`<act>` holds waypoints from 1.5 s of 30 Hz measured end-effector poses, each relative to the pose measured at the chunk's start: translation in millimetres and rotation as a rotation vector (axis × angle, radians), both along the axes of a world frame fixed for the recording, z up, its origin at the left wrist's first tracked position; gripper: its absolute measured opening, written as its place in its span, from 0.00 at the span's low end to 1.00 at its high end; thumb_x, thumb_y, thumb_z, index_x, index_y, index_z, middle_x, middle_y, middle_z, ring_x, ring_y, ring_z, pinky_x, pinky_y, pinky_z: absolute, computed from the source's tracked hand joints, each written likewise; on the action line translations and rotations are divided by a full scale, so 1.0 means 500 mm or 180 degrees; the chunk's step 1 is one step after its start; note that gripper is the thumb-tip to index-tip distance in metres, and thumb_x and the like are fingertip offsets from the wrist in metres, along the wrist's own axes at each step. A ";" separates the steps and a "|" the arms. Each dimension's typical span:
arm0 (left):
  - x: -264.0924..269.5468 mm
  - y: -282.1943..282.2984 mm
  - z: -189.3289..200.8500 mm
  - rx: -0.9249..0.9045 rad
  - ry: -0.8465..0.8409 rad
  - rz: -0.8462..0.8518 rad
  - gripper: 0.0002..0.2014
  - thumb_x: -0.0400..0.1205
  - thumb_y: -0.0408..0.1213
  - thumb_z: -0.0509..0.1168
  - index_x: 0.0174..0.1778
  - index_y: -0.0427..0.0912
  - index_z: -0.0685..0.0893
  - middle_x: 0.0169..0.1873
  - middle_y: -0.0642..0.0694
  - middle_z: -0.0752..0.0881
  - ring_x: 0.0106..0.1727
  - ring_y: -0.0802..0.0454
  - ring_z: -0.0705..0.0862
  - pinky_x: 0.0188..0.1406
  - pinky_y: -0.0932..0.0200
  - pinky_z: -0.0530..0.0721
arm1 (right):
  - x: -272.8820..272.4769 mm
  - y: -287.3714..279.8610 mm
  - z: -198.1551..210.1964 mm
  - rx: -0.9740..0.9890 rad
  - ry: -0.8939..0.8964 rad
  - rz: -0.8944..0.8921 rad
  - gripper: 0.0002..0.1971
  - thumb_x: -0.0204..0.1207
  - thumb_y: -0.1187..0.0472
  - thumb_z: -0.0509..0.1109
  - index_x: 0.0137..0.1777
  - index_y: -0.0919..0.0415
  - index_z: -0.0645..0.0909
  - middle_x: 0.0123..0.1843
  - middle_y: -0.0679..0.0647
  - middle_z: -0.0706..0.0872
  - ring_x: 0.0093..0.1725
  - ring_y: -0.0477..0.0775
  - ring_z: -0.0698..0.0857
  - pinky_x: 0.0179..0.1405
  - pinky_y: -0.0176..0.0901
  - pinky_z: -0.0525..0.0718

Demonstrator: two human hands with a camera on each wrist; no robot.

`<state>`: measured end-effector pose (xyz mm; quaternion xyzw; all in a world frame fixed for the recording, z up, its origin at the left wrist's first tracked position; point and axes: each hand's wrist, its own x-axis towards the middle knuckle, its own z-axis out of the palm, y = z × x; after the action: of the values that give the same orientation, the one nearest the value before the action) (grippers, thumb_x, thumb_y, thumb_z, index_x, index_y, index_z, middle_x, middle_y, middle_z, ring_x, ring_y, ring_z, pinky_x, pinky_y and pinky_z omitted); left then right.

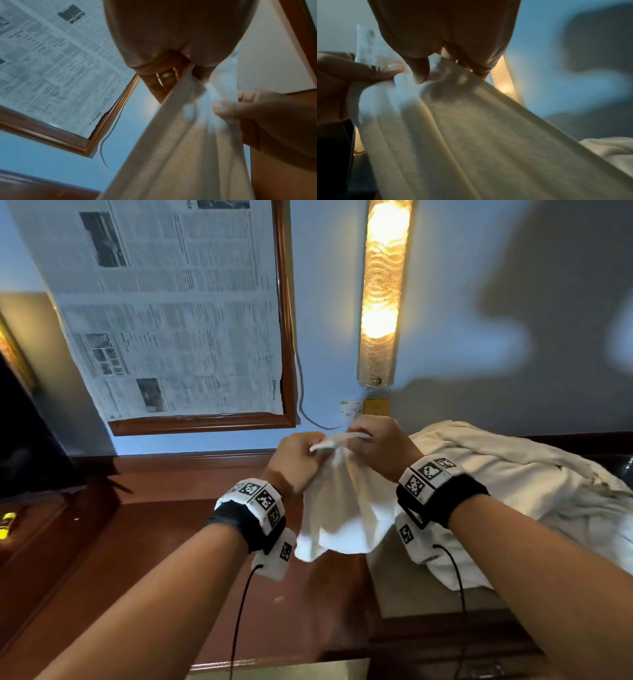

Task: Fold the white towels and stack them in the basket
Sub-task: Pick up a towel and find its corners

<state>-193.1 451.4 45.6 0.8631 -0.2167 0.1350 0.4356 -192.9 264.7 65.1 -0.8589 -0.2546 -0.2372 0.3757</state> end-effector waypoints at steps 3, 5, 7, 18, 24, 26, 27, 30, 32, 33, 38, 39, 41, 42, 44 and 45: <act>0.013 -0.023 0.031 -0.0163 -0.0228 0.0083 0.18 0.86 0.31 0.65 0.30 0.50 0.82 0.24 0.55 0.81 0.25 0.65 0.75 0.29 0.64 0.72 | 0.017 -0.036 -0.002 -0.0122 0.0157 -0.0214 0.20 0.73 0.56 0.72 0.26 0.51 0.64 0.26 0.47 0.69 0.32 0.49 0.67 0.32 0.43 0.63; 0.015 -0.020 0.055 -0.0320 -0.0249 0.0109 0.16 0.86 0.32 0.66 0.33 0.50 0.85 0.24 0.56 0.84 0.24 0.64 0.76 0.27 0.65 0.74 | 0.033 -0.076 -0.035 -0.0446 0.0437 -0.0416 0.22 0.75 0.59 0.74 0.26 0.53 0.65 0.26 0.53 0.73 0.32 0.56 0.72 0.33 0.46 0.65; 0.012 -0.009 0.079 -0.0508 -0.0297 0.0152 0.15 0.87 0.34 0.67 0.34 0.47 0.85 0.23 0.58 0.83 0.25 0.65 0.77 0.28 0.68 0.74 | 0.049 -0.128 -0.086 -0.0797 0.0815 -0.0589 0.16 0.77 0.59 0.72 0.28 0.54 0.75 0.30 0.57 0.82 0.35 0.58 0.80 0.37 0.44 0.70; 0.002 -0.053 0.060 -0.0713 0.0446 -0.0066 0.15 0.89 0.34 0.63 0.39 0.43 0.90 0.32 0.57 0.87 0.35 0.63 0.83 0.38 0.67 0.79 | 0.090 -0.225 -0.053 -0.0261 0.0398 -0.0717 0.10 0.70 0.56 0.64 0.45 0.55 0.86 0.44 0.53 0.91 0.47 0.62 0.87 0.47 0.50 0.85; 0.027 -0.207 0.047 -0.1170 0.0548 -0.0261 0.14 0.87 0.48 0.63 0.42 0.46 0.88 0.40 0.50 0.89 0.44 0.55 0.86 0.53 0.51 0.81 | 0.065 -0.186 0.085 -0.0056 -0.0460 -0.0267 0.10 0.69 0.66 0.67 0.31 0.51 0.80 0.26 0.43 0.78 0.31 0.52 0.77 0.34 0.43 0.74; 0.026 -0.243 0.048 -0.1344 0.0525 -0.0280 0.21 0.82 0.53 0.61 0.45 0.37 0.87 0.41 0.43 0.88 0.45 0.47 0.84 0.52 0.48 0.81 | 0.055 -0.202 0.082 -0.0087 -0.0417 -0.0438 0.08 0.71 0.61 0.68 0.31 0.53 0.79 0.27 0.46 0.77 0.31 0.57 0.77 0.34 0.44 0.73; 0.027 -0.254 0.046 -0.1373 0.0480 -0.0268 0.25 0.82 0.54 0.60 0.47 0.31 0.86 0.41 0.40 0.87 0.45 0.46 0.83 0.50 0.48 0.80 | 0.050 -0.217 0.074 -0.0092 -0.0405 -0.0520 0.08 0.71 0.58 0.67 0.31 0.52 0.76 0.27 0.47 0.76 0.32 0.59 0.76 0.33 0.45 0.73; 0.021 -0.276 0.048 -0.1275 0.0365 -0.0287 0.24 0.88 0.51 0.59 0.46 0.30 0.85 0.39 0.40 0.86 0.42 0.47 0.82 0.46 0.50 0.78 | 0.039 -0.267 0.029 -0.0142 -0.0307 -0.0485 0.08 0.74 0.53 0.66 0.38 0.57 0.78 0.33 0.52 0.84 0.37 0.63 0.83 0.36 0.51 0.81; 0.021 -0.282 0.058 -0.1224 0.0303 -0.0270 0.19 0.91 0.47 0.57 0.42 0.41 0.86 0.36 0.47 0.88 0.39 0.50 0.85 0.44 0.54 0.81 | 0.029 -0.304 -0.014 -0.0299 -0.0185 -0.0404 0.11 0.75 0.50 0.67 0.42 0.59 0.80 0.34 0.53 0.86 0.39 0.64 0.85 0.37 0.53 0.82; 0.020 -0.283 0.066 -0.1259 0.0295 -0.0241 0.19 0.92 0.45 0.56 0.41 0.43 0.85 0.33 0.51 0.88 0.35 0.55 0.85 0.40 0.58 0.82 | 0.026 -0.328 -0.041 -0.0390 -0.0147 -0.0427 0.15 0.74 0.47 0.67 0.40 0.59 0.81 0.32 0.51 0.85 0.37 0.63 0.84 0.36 0.52 0.81; 0.011 -0.276 0.079 -0.1297 0.0477 -0.0284 0.26 0.90 0.49 0.59 0.32 0.32 0.77 0.26 0.40 0.76 0.28 0.48 0.75 0.32 0.56 0.68 | 0.016 -0.519 -0.160 0.0093 0.0164 -0.1238 0.29 0.68 0.31 0.67 0.30 0.59 0.82 0.24 0.51 0.79 0.30 0.57 0.78 0.32 0.50 0.74; 0.003 -0.281 0.075 -0.1302 0.0534 -0.0380 0.28 0.87 0.52 0.60 0.36 0.27 0.78 0.31 0.38 0.76 0.33 0.45 0.74 0.35 0.54 0.69 | 0.011 -0.555 -0.174 0.0368 0.0238 -0.1373 0.31 0.66 0.28 0.66 0.31 0.60 0.83 0.25 0.52 0.81 0.31 0.54 0.78 0.34 0.51 0.74; -0.017 -0.299 0.068 -0.1232 0.0634 -0.0527 0.33 0.83 0.56 0.61 0.39 0.22 0.75 0.35 0.37 0.76 0.36 0.43 0.75 0.38 0.51 0.70 | 0.002 -0.589 -0.173 0.0748 0.0297 -0.1557 0.34 0.65 0.30 0.64 0.33 0.66 0.82 0.28 0.56 0.80 0.34 0.51 0.74 0.35 0.53 0.75; -0.019 -0.308 0.063 -0.1212 0.0652 -0.0574 0.32 0.83 0.56 0.62 0.37 0.22 0.74 0.32 0.37 0.75 0.34 0.45 0.74 0.37 0.52 0.70 | 0.000 -0.584 -0.156 0.0805 0.0272 -0.1588 0.32 0.68 0.33 0.65 0.34 0.68 0.81 0.29 0.58 0.79 0.34 0.51 0.73 0.35 0.53 0.74; -0.032 -0.328 0.063 -0.1148 0.0532 -0.0596 0.27 0.89 0.49 0.61 0.28 0.35 0.69 0.23 0.43 0.70 0.25 0.51 0.71 0.29 0.57 0.66 | -0.003 -0.543 -0.099 0.0783 0.0141 -0.1506 0.20 0.76 0.47 0.67 0.39 0.67 0.83 0.34 0.59 0.83 0.38 0.53 0.78 0.38 0.48 0.73; -0.037 -0.334 0.064 -0.1134 0.0453 -0.0547 0.25 0.91 0.44 0.60 0.27 0.43 0.66 0.20 0.50 0.68 0.22 0.55 0.67 0.25 0.58 0.64 | -0.007 -0.511 -0.063 0.0745 -0.0014 -0.1358 0.14 0.77 0.54 0.66 0.41 0.65 0.85 0.36 0.57 0.85 0.39 0.54 0.80 0.40 0.45 0.74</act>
<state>-211.9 284.2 77.4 0.7581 -0.2310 0.0722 0.6055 -196.1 9.0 33.7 -0.8434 -0.0389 -0.3409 0.4135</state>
